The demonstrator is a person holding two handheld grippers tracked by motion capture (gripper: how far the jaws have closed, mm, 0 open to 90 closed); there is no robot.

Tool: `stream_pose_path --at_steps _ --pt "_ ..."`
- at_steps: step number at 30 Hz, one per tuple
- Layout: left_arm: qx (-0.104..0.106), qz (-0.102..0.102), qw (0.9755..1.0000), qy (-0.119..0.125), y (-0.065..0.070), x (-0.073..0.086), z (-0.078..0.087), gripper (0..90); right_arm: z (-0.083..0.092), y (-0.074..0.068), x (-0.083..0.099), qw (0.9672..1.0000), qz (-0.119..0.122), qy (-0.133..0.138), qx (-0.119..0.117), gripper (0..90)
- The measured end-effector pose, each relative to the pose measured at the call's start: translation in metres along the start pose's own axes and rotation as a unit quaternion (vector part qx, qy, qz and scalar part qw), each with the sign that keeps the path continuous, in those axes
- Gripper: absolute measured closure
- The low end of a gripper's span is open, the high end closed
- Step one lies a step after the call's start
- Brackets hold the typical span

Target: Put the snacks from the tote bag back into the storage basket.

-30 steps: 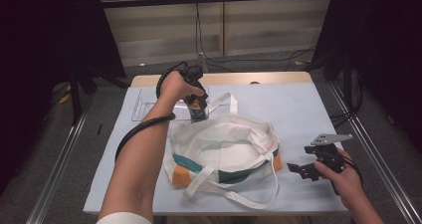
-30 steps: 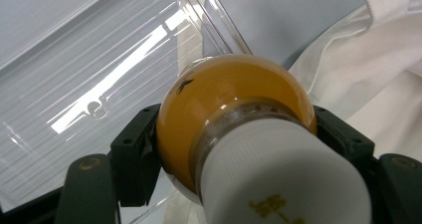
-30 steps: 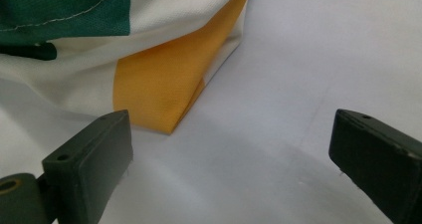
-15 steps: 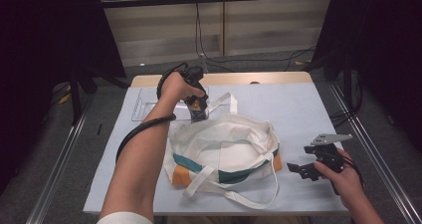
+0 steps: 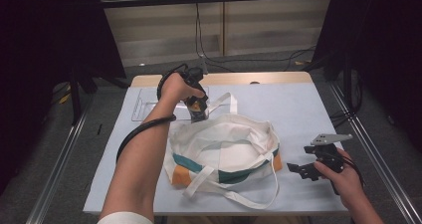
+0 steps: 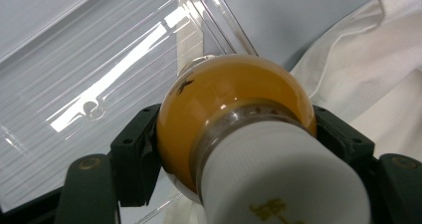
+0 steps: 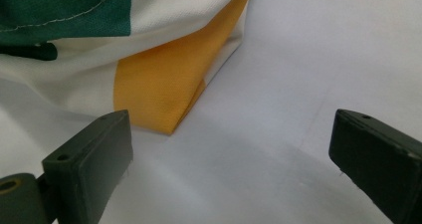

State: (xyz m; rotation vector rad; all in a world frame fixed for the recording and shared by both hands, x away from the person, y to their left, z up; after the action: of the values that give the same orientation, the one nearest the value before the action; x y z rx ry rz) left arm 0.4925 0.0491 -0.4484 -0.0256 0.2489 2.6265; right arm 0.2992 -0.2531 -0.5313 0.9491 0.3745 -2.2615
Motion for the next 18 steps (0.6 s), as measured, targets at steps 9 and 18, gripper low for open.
stream_pose_path --at_steps 9,18 --pt "0.001 -0.006 1.0 -0.001 -0.0003 -0.0005 -0.0005 29.7 -0.0005 -0.0002 -0.0001 1.0 0.002 0.0 -0.001 3.5" --pt "0.0 -0.006 1.0 0.002 -0.0002 -0.0008 -0.0007 29.6 -0.0005 -0.0005 -0.0005 1.0 0.004 0.0 -0.002 3.5"
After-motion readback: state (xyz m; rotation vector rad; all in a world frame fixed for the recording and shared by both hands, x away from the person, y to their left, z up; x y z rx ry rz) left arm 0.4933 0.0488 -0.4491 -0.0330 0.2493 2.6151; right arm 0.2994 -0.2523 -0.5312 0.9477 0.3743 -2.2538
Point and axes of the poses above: each handheld gripper's, and its own axes: z roughly backward along the jaws, x roughly out of its underside, y roughly to its right, the point moved 10 cm from there along -z, roughly forward along the jaws, and after that the axes turned 11 degrees about z, right-handed, at the moved point
